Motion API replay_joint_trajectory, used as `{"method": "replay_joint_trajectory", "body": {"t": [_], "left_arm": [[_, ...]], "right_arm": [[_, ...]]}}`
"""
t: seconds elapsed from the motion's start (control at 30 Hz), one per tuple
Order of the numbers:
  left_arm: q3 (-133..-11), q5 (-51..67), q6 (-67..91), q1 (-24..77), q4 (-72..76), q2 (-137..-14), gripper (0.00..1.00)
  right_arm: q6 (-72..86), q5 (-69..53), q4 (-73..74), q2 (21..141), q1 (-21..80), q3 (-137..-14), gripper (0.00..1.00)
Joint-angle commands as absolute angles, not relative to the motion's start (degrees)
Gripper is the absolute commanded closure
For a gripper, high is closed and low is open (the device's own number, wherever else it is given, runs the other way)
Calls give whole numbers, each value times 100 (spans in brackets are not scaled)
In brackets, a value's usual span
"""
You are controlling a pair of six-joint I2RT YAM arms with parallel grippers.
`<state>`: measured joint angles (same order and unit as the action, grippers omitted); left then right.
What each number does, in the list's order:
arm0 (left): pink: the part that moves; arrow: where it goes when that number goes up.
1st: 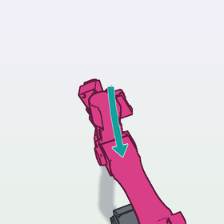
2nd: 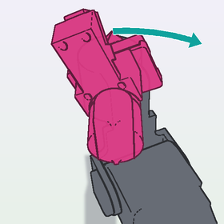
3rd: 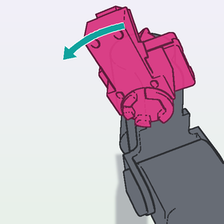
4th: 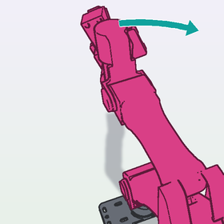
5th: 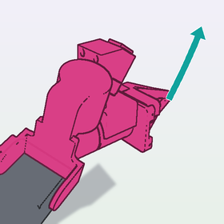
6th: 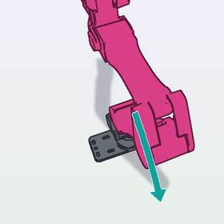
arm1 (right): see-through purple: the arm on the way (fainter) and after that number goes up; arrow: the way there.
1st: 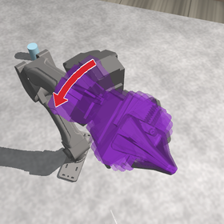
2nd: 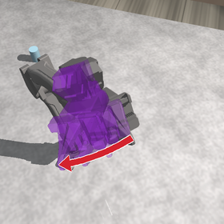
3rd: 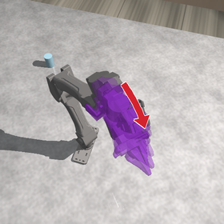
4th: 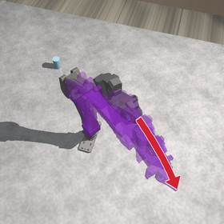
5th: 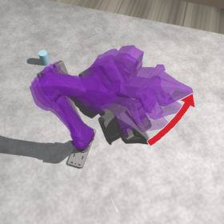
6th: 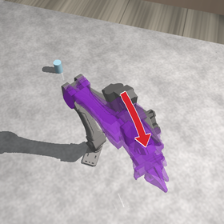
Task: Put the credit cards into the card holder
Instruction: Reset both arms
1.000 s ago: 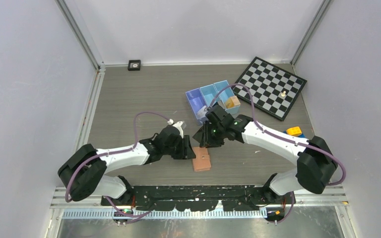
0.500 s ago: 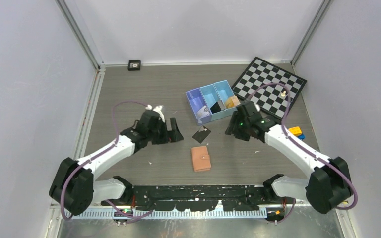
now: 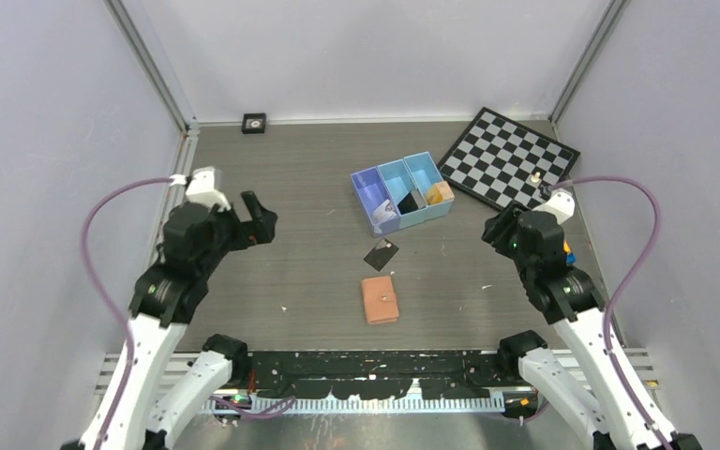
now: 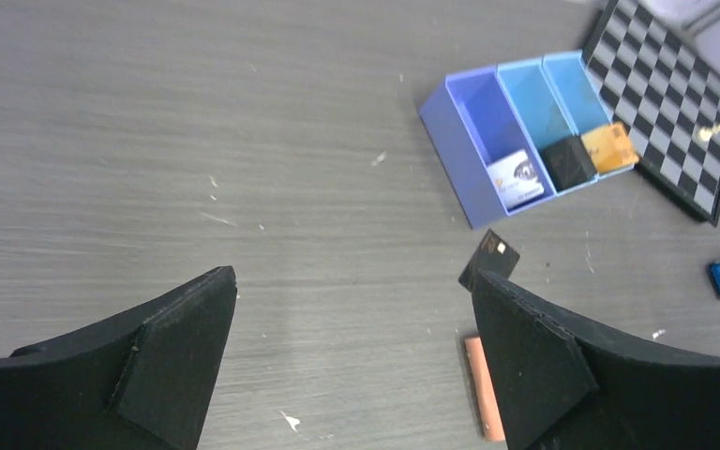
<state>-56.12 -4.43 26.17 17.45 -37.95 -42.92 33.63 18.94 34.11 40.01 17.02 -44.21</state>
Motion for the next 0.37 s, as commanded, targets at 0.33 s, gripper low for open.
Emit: {"method": "replay_joint_trajectory", "body": {"t": [0.33], "left_arm": [[-5108, -1300, 1773, 1745, -4323, -3269, 0]], "right_arm": [[2998, 2632, 3299, 3495, 1687, -4320, 42]]}}
